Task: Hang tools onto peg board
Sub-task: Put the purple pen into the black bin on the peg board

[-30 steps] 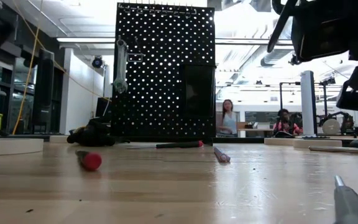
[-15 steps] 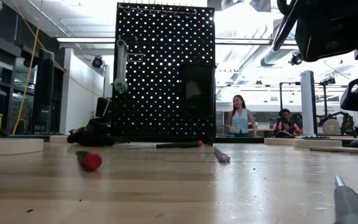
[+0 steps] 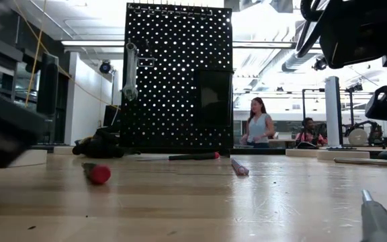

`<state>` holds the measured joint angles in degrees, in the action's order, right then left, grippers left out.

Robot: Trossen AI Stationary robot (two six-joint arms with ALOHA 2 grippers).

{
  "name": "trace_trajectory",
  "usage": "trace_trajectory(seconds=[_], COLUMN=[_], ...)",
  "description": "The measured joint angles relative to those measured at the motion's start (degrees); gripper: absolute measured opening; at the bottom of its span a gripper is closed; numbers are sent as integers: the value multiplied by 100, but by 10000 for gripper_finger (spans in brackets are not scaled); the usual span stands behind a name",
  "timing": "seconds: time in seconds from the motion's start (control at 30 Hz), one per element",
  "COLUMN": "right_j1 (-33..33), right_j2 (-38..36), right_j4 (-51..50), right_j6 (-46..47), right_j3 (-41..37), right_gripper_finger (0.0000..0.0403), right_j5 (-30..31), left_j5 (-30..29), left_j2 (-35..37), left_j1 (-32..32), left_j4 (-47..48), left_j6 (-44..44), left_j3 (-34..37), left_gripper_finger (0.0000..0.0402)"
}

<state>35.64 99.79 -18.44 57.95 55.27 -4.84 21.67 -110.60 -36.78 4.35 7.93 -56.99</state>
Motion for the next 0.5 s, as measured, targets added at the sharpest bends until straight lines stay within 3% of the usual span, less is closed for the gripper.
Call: trace_trajectory(seconds=[0.5], right_j1=[85], right_j2=[0], right_j4=[-31], right_j6=[308], right_j3=[0], right_gripper_finger=[0], right_j5=[15], left_j5=[-1102], left_j2=[-3], left_j1=[1444], left_j4=[-177], left_j6=[-816], left_j3=[-17], left_gripper_finger=[0])
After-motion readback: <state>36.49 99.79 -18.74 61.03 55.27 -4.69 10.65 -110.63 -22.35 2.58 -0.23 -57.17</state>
